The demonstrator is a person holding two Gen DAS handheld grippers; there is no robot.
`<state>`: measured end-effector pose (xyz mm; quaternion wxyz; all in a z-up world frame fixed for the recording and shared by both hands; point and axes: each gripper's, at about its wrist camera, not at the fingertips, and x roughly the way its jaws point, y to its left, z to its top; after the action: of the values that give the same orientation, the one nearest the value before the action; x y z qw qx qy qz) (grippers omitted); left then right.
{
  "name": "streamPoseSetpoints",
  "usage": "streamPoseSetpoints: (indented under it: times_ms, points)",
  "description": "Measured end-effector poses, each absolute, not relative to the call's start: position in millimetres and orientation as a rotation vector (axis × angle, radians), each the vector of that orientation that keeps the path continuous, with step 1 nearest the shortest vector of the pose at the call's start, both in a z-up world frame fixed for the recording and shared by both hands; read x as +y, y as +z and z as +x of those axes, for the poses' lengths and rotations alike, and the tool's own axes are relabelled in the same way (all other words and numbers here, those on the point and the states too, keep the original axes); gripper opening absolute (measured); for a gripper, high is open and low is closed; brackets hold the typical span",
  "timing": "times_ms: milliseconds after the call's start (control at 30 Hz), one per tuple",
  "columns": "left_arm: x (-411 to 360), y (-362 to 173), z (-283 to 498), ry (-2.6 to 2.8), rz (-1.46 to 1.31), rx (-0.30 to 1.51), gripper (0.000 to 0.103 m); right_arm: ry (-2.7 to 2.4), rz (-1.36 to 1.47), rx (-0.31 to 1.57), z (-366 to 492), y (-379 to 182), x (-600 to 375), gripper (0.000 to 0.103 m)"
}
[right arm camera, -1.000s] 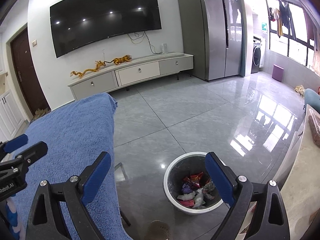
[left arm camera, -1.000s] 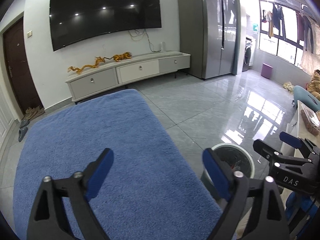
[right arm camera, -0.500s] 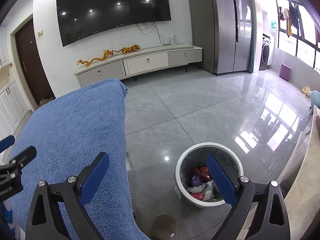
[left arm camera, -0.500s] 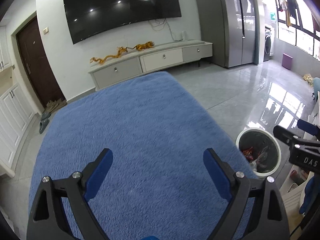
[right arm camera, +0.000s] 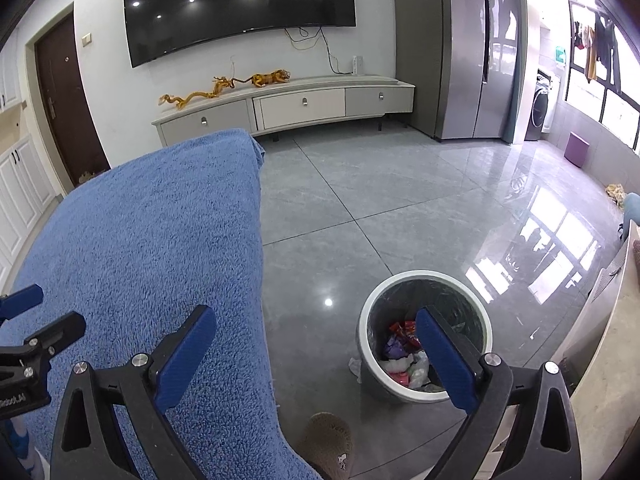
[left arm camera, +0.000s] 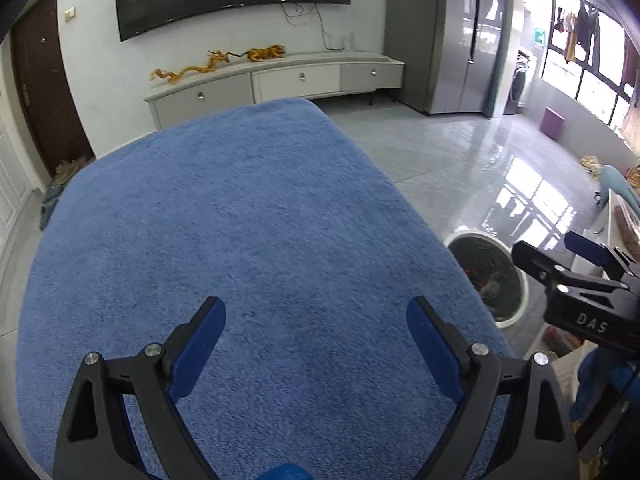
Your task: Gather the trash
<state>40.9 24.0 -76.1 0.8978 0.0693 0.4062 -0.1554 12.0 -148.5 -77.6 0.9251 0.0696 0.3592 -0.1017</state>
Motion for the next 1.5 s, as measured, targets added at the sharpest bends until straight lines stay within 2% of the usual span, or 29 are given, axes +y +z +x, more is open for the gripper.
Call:
streamPoseSetpoints:
  times_ms: [267, 733, 1000, 1133, 1500]
  points:
    - [18, -72, 37, -0.39, 0.133, 0.811, 0.092, -0.247, 0.137, 0.743, 9, -80, -154, 0.101]
    - [34, -48, 37, -0.206, 0.148, 0.641, 0.092, -0.236, 0.148, 0.725, 7, -79, -152, 0.101]
    - [40, -44, 39, -0.16, 0.146, 0.621, 0.092, -0.221, 0.154, 0.686, 4, -72, -151, 0.102]
    - [44, -43, 37, -0.128, 0.153, 0.61, 0.097, -0.22, 0.159, 0.673, 2, -71, -150, 0.102]
    - [59, -44, 37, -0.059, 0.145, 0.597, 0.097, -0.221, 0.162, 0.658, -2, -70, -148, 0.103]
